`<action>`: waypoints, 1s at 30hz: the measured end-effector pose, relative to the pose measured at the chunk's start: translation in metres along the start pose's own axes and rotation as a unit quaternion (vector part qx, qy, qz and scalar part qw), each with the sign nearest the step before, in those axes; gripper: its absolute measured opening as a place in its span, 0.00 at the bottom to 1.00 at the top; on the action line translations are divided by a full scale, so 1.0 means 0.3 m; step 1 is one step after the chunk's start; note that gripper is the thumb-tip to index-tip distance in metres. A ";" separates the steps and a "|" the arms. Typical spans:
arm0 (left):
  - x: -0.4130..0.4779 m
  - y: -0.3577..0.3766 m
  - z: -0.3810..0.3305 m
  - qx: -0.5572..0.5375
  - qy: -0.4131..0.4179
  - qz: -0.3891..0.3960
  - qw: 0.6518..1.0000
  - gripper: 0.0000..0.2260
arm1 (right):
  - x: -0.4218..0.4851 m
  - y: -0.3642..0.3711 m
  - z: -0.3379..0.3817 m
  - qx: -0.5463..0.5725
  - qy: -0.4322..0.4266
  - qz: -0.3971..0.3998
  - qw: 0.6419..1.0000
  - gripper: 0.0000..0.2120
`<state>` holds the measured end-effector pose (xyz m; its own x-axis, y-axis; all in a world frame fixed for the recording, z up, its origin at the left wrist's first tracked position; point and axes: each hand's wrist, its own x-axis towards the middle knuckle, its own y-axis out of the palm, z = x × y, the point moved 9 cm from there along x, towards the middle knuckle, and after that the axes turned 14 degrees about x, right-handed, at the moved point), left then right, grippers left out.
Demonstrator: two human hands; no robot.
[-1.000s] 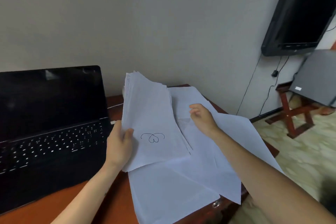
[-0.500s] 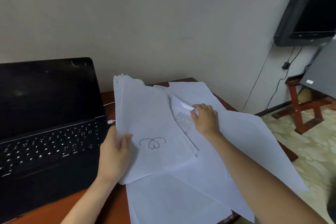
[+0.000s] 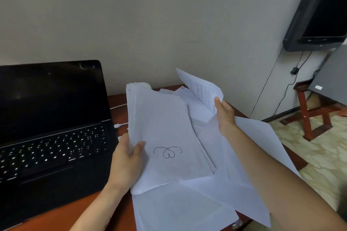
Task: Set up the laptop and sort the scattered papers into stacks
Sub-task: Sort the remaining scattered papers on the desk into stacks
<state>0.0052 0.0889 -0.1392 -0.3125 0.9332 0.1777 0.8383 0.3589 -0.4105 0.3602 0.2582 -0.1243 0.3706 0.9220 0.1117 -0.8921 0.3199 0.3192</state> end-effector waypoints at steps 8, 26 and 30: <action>-0.023 0.025 -0.032 -0.018 0.009 0.015 1.000 0.05 | 0.028 -0.014 0.129 0.126 -0.008 -0.070 0.989 0.13; -0.042 0.069 -0.019 -0.033 -0.010 0.050 0.998 0.04 | -0.136 -0.321 0.489 0.022 -0.130 -0.096 0.987 0.11; -0.055 0.075 -0.022 -0.041 -0.014 0.062 0.997 0.05 | -0.274 -0.348 0.665 -0.089 -0.247 -0.075 0.962 0.15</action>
<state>0.0322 0.0814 -0.1455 -0.2162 0.9707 0.1048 0.9045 0.2396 -0.3528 0.4746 0.1056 0.0208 0.5375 0.6602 0.5247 -0.8325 0.5146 0.2052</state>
